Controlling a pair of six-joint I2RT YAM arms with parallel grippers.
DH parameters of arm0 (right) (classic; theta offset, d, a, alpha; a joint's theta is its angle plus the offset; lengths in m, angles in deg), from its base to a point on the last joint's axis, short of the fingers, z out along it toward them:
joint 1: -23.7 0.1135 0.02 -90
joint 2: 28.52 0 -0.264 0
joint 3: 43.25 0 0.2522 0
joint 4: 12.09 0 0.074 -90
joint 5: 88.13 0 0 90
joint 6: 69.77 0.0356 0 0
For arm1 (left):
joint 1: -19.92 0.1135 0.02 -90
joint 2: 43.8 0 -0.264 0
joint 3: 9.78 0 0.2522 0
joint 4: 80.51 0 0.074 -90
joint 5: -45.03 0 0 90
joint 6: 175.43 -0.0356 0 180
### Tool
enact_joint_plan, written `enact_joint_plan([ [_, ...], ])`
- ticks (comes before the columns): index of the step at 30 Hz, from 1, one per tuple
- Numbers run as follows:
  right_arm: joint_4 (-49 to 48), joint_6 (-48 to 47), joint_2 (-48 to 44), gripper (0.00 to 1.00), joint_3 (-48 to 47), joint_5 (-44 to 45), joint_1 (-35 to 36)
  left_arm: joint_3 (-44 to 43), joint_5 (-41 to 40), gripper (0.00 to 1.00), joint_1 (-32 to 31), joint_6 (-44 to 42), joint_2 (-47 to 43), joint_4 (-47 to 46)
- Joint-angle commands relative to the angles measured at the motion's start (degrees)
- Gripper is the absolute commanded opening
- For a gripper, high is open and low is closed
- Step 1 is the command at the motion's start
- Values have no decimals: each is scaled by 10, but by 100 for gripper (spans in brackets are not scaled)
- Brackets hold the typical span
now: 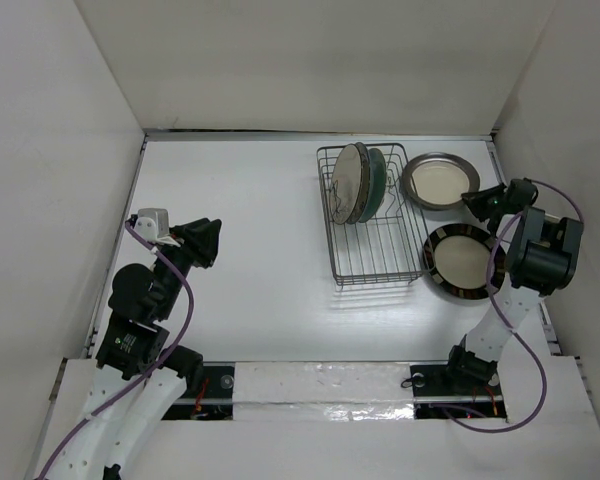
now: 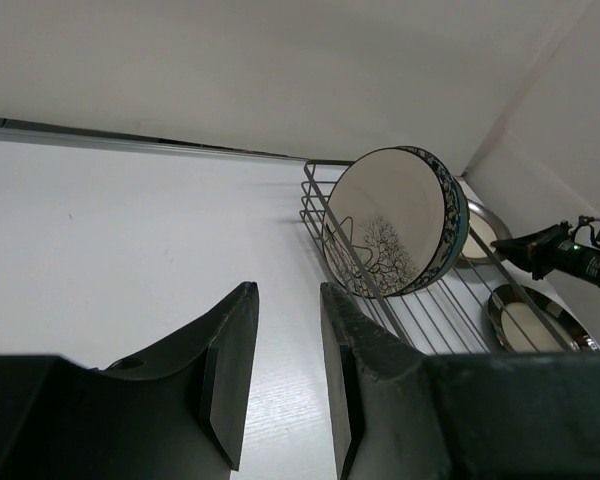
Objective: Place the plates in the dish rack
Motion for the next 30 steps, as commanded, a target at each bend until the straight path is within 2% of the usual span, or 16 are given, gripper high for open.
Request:
enact_joint_plan([
  [1,-40,-55,-85,0,16,115,31,-1,1,28,-3,-5,4,-25],
  [2,-26,-66,-115,0,15,167,53,0,2,28,-3,-5,4,-25],
  [5,-30,-79,-179,0,28,247,75,0,1,29,-3,-6,1,-25],
  [9,-3,-102,-242,0,12,334,113,1,0,29,-3,-5,6,-25],
  [14,18,-177,-314,0,-1,455,168,0,1,29,-3,-5,6,-26],
  [23,-10,-333,-418,0,-18,566,295,1,9,29,-3,-4,4,-25],
  [25,-7,-382,-424,0,-28,583,324,1,4,29,-3,-4,2,-25],
  [30,21,-430,-415,0,-62,606,390,3,12,29,-3,-2,4,-25],
])
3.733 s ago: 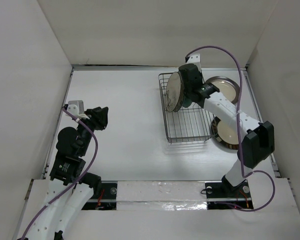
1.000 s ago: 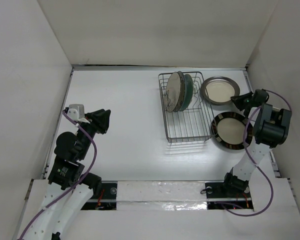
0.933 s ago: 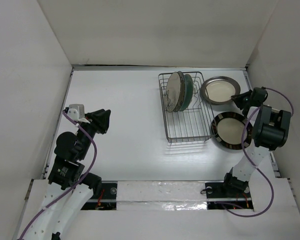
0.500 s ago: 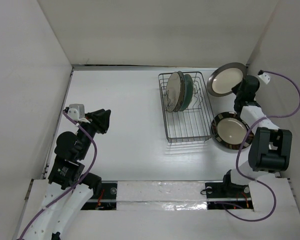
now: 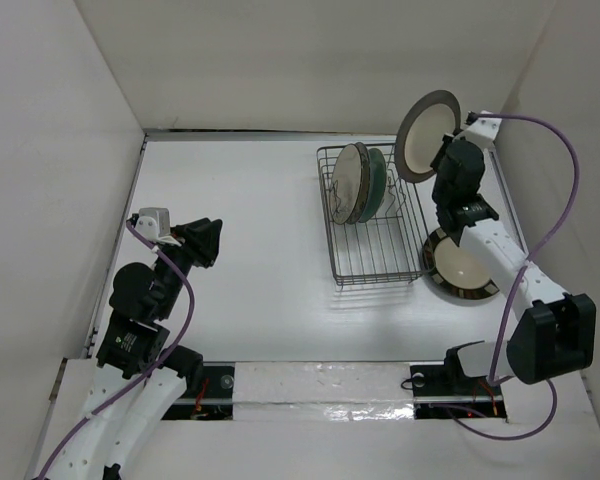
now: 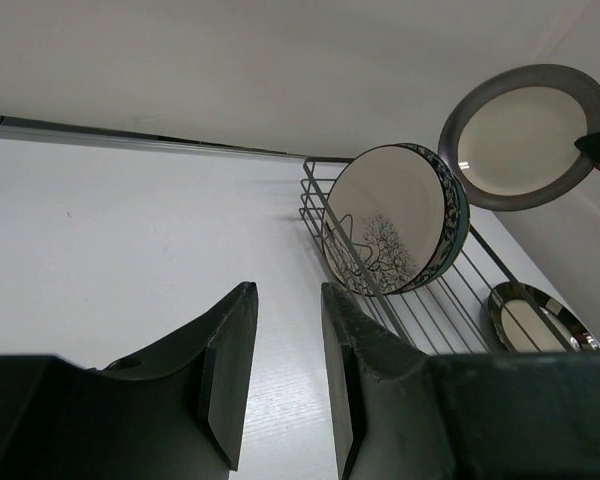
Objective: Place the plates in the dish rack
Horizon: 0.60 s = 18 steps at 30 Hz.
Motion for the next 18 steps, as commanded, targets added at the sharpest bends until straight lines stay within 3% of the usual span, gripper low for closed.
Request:
enact_joint_plan([
  [1,-76,-54,-14,0,-70,41,35,2,8,29,-3,-2,-1,-25],
  [8,-42,-115,36,0,-116,85,90,3,5,29,-3,-2,-2,-25],
  [18,4,-127,84,0,-148,101,137,2,10,29,-3,-1,-1,-26],
])
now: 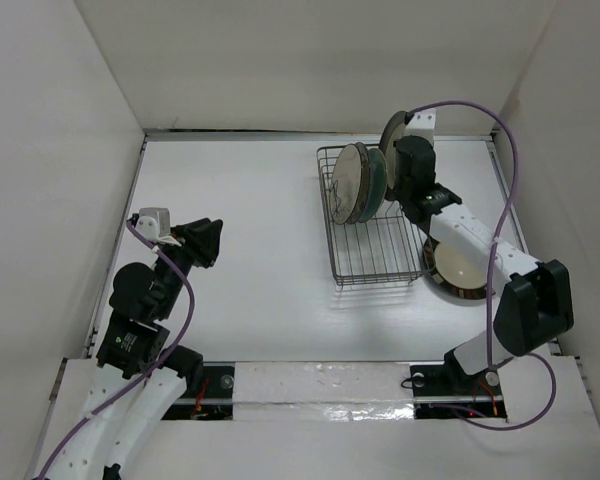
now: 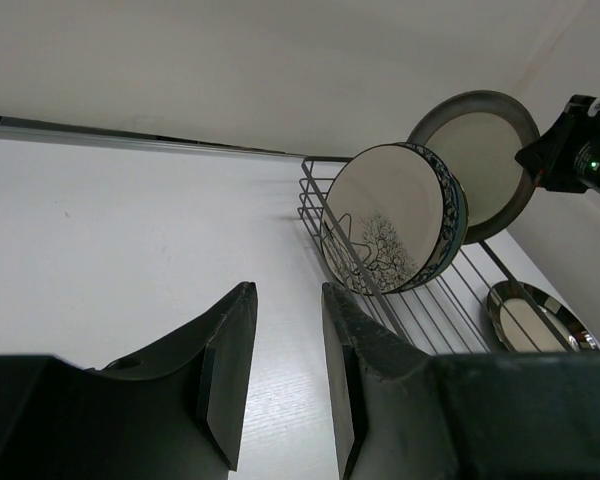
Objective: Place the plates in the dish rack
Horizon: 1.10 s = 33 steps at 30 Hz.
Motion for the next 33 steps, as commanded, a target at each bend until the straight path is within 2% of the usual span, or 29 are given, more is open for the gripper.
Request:
enact_joint_plan([
  [1,-78,-7,-10,0,-62,33,23,2,7,29,-3,-2,-1,-25],
  [11,-51,-10,9,0,-60,53,53,2,7,29,-3,-3,1,-25],
  [25,41,82,55,0,-66,11,69,4,7,29,-3,-1,-1,-25],
  [29,50,99,49,12,-68,6,64,3,7,30,-3,-1,3,-25],
  [33,70,115,35,17,-68,-26,59,4,7,29,-3,-1,-1,-25],
])
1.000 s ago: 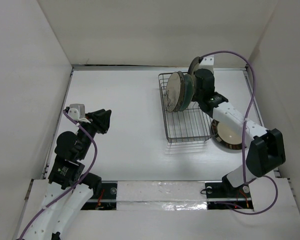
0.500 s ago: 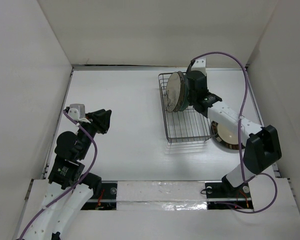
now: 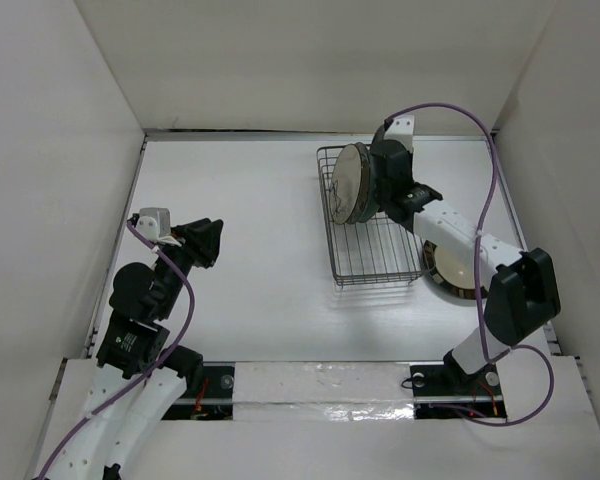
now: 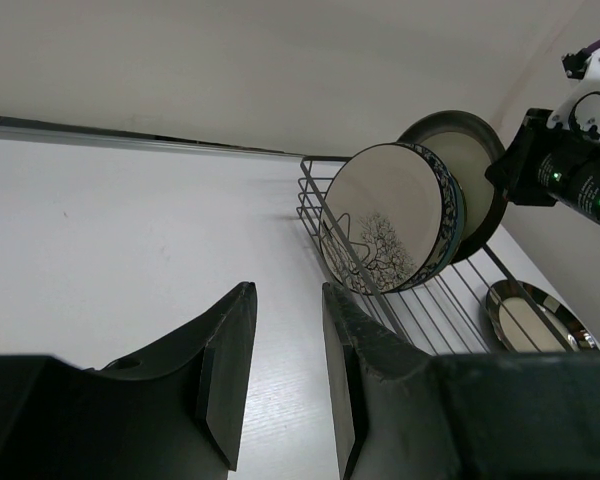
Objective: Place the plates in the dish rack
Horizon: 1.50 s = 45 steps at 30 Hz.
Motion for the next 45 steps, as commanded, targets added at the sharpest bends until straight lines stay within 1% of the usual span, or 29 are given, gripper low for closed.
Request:
enact_joint_plan([
  [1,-12,63,-21,23,-25,-60,1,3,5,29,-3,0,1,-25],
  [2,-8,70,-27,27,-25,-66,-4,3,5,29,-3,0,2,-25],
  [5,-5,82,-41,29,-19,-82,-4,4,5,29,-3,0,-1,-25],
  [7,-5,88,-48,34,-13,-91,-4,4,5,29,-3,0,-1,-25],
  [10,-4,95,-56,35,-8,-98,-4,4,5,29,-3,0,-3,-25],
  [14,6,98,-62,49,-5,-88,-4,4,5,29,-3,0,-2,-26],
  [17,5,102,-75,56,1,-91,-10,4,22,30,-3,0,-4,-25],
  [24,5,113,-113,57,18,-99,-32,4,21,30,-3,0,-2,-25],
  [26,-10,128,-131,55,36,-98,-43,4,23,30,-3,1,-2,-26],
  [27,-21,135,-158,53,66,-99,-55,4,23,30,-3,1,-2,-25],
  [28,-27,144,-174,49,86,-106,-65,4,23,30,-3,1,-2,-25],
  [29,-54,167,-192,19,106,-110,-76,4,23,30,-3,1,-2,-25],
  [30,-63,182,-229,5,152,-116,-88,4,25,30,-3,1,-3,-25],
  [31,-70,197,-249,0,178,-134,-118,4,25,30,-3,2,-4,-26],
  [32,-77,227,-266,0,204,-145,-136,4,26,30,-3,2,-4,-25],
  [33,-76,242,-284,0,227,-153,-153,4,26,30,-3,2,-5,-25],
  [34,-75,254,-316,0,275,-167,-187,4,27,30,-3,3,-7,-25],
  [36,-61,290,-346,0,321,-174,-223,4,30,30,-3,3,-9,-25],
  [37,-55,302,-373,0,363,-181,-242,4,33,30,-3,4,-11,-25],
  [38,-42,327,-384,0,384,-186,-284,3,36,30,-8,4,-11,-25],
  [39,-41,339,-396,1,404,-196,-308,3,36,30,-8,4,-13,-25],
  [40,-40,348,-405,4,423,-228,-332,2,33,30,-15,3,-15,-25],
  [41,-44,364,-419,11,460,-243,-355,2,29,30,-24,2,-16,-25],
  [42,-48,372,-424,15,476,-258,-402,1,27,30,-24,2,-17,-26],
  [43,-51,377,-426,20,489,-305,-427,1,26,30,-31,0,-22,-25],
  [44,-63,379,-418,27,509,-332,-451,1,24,30,-39,0,-23,-25],
  [45,-70,378,-410,29,514,-351,-488,0,22,30,-39,0,-27,-25],
])
